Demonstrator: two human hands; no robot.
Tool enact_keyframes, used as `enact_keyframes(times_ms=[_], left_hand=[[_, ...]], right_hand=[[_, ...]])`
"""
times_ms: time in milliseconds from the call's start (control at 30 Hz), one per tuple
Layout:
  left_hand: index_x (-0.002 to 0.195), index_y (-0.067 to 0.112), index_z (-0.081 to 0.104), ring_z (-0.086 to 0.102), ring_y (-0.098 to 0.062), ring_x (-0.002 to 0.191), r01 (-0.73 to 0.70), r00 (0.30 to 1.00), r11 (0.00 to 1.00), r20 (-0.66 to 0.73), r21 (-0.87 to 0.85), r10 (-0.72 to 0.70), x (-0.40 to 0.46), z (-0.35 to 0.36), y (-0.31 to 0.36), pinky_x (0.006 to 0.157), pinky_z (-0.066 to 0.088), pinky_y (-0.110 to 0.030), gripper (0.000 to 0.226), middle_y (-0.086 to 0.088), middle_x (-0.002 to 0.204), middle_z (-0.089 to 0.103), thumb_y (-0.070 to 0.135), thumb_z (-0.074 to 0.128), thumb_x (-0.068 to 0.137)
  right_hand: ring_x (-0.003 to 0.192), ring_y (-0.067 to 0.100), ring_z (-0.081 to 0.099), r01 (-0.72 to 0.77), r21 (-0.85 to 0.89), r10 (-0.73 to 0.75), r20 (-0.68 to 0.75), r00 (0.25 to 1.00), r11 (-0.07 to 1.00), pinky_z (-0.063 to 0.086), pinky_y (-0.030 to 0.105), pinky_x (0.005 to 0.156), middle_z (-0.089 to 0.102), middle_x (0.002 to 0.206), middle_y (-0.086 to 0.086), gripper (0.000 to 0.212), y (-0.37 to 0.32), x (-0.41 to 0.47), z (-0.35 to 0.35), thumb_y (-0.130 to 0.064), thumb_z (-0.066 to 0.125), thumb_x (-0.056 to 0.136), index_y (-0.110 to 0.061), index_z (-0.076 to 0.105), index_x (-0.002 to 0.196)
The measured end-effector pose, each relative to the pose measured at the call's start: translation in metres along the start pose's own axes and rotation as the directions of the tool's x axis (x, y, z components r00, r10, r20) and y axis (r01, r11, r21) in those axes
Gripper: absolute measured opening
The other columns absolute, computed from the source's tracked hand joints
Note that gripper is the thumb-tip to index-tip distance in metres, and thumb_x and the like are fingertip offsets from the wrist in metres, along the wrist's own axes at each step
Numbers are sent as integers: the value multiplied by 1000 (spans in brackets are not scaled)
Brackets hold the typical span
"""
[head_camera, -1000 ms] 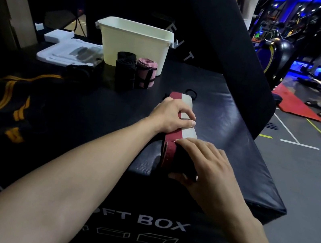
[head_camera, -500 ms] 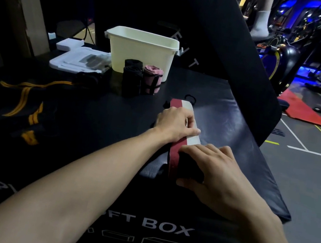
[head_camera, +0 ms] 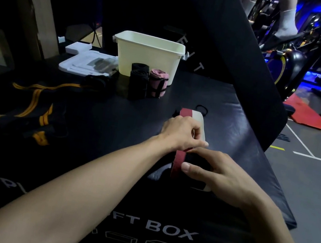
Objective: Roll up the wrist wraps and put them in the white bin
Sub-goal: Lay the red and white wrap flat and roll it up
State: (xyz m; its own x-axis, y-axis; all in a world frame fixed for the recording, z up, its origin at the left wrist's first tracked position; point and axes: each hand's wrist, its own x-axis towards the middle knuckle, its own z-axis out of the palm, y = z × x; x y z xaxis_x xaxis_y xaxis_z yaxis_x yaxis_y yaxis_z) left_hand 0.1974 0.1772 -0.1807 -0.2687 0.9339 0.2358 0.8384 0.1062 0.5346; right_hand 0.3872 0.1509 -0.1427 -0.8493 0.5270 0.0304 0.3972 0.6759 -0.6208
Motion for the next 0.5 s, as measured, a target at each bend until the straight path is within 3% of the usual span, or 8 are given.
enact_keyframes(times_ms=[133,267,367,433,500], left_hand=[[66,30,68,68,-13,74,22,999,1000,28,-22,-21,-5,-1,-1,72,56,-30,31,12,66,70,56,83,70],[72,30,76,65,-1,67,-76,993,986,83,-147,89,-13,-12,-11,71,56,-28,15,14,70,71,41,85,75],[95,31,82,65,1,94,-197,959,957,162,-211,233,-21,-26,-30,87,50,-18,10,13,103,72,32,81,86],[107,36,80,60,-1,114,-262,942,948,167,-182,292,-26,-27,-44,103,44,-22,18,17,121,68,39,76,90],[115,38,77,53,5,121,-300,935,940,144,-160,323,-32,-24,-51,109,39,-24,22,17,132,66,40,71,94]], right_hand=[[103,4,64,-7,-9,6,-55,998,1000,53,42,91,68,113,-14,48,0,-5,8,-71,54,85,-42,55,122],[95,5,65,16,-4,-16,-72,997,1000,53,41,85,69,105,-15,39,-3,-8,12,-66,56,87,-43,57,118],[91,2,63,0,-14,-2,-114,994,1000,49,30,78,69,100,-18,29,-3,-11,13,-56,64,92,-39,62,116],[91,0,60,-21,-23,19,-106,994,1000,43,24,75,66,99,-19,30,-3,-14,12,-56,64,91,-38,62,116],[101,1,54,-43,-61,37,-97,995,997,40,26,83,60,102,-22,27,-3,-14,13,-59,61,92,-41,61,113]])
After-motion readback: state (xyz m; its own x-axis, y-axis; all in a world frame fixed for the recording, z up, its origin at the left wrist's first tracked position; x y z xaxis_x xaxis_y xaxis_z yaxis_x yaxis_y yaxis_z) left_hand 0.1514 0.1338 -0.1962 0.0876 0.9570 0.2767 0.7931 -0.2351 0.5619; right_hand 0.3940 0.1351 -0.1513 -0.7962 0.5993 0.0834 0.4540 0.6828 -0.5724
